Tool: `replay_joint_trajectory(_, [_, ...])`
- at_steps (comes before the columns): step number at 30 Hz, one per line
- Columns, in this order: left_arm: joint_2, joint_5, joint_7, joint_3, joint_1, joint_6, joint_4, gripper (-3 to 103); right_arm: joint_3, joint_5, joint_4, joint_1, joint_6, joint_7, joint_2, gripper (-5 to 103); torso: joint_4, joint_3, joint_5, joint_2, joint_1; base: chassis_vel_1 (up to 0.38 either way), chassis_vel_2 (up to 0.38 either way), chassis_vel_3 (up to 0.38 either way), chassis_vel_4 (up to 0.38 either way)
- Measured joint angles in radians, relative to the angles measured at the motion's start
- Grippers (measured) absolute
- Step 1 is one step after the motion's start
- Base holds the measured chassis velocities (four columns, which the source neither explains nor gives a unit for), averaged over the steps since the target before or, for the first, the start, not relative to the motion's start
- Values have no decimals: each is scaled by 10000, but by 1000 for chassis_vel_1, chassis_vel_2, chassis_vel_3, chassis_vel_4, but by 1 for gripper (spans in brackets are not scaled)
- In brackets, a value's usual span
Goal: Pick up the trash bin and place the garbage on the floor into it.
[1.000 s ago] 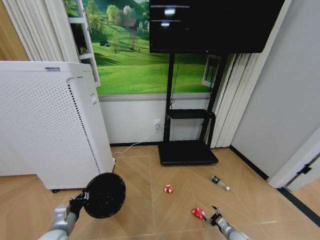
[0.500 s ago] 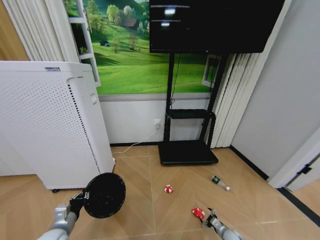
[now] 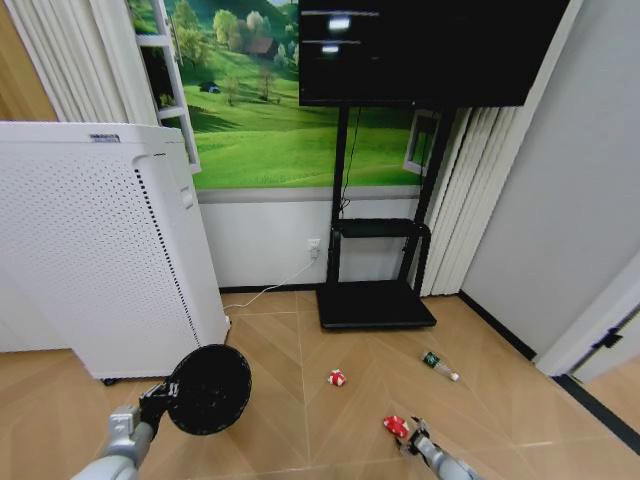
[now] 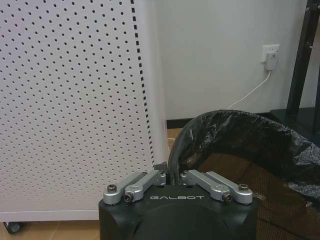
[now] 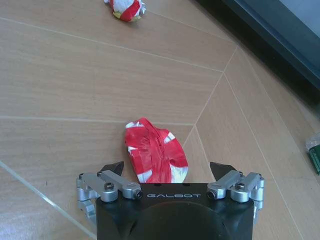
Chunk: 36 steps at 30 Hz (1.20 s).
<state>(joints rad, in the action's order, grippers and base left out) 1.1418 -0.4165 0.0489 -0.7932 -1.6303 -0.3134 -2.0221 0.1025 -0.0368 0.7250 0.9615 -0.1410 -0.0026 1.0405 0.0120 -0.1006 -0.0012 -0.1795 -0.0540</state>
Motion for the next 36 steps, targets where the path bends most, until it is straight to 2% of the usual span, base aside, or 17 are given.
replay_joint_trajectory(4, [-19, -25, 2, -21, -2, 6, 4, 7, -28, 55, -162, -55, -46, 16, 143, 98, 3, 1, -5, -1, 1, 0, 0, 0, 0])
replay_joint_trajectory(14, [-16, -27, 3, -22, 26, 50, 86, 7, -98, 165, -373, -125, -137, -93, 146, 98, -7, 1, 14, -2, 1, 0, 0, 0, 0])
replay_joint_trajectory(18, [-15, -21, 3, -5, 59, 51, 101, 7, -167, 250, -369, -114, -210, -283, 109, 93, -5, -1, 16, -1, 1, 0, 0, 0, 0])
replay_joint_trajectory(19, [-15, -6, 3, 3, 83, 52, 119, 7, -186, 282, -338, -90, -244, -336, 87, 85, -4, -1, 17, 0, 1, 0, 0, 0, 0])
replay_joint_trajectory(21, [-13, 3, 2, 9, 93, 52, 130, 7, -194, 286, -318, -77, -252, -343, 75, 85, -4, -2, 18, 1, 0, 0, 0, 0, 0])
replay_joint_trajectory(23, [1, 33, 5, 23, 102, 52, 152, 7, -222, 297, -273, -46, -257, -343, 25, 72, -9, -2, 26, 3, -2, 0, 0, 0, 0])
replay_joint_trajectory(25, [5, 37, 4, 27, 101, 52, 159, 7, -226, 299, -264, -39, -259, -342, 9, 72, -8, -3, 25, 4, -3, 0, 0, 0, 0])
replay_joint_trajectory(26, [13, 57, 7, 28, 103, 54, 176, 7, -245, 306, -250, -30, -262, -340, -39, 66, -9, -4, 23, 4, -3, 0, 0, 0, 0])
replay_joint_trajectory(27, [13, 57, 7, 28, 103, 54, 176, 7, -245, 306, -250, -30, -262, -340, -39, 66, -9, -4, 23, 4, -3, 0, 0, 0, 0])
replay_joint_trajectory(30, [34, 81, 8, 28, 101, 76, 206, 7, -266, 307, -230, -3, -255, -335, -122, 50, -3, -5, 21, 5, -4, 0, 0, 0, 0])
replay_joint_trajectory(33, [43, 89, 9, 29, 99, 82, 226, 7, -270, 308, -219, 15, -251, -338, -160, 44, 1, -5, 20, 6, -4, 0, 0, 0, 0])
replay_joint_trajectory(34, [56, 109, 8, 30, 96, 96, 246, 7, -286, 307, -194, 39, -245, -340, -197, 34, 0, -5, 20, 6, -4, 0, 0, 0, 0])
replay_joint_trajectory(36, [63, 122, 8, 30, 92, 109, 256, 7, -300, 307, -175, 56, -246, -341, -211, 34, 1, -5, 19, 6, -5, 0, 0, 0, 0])
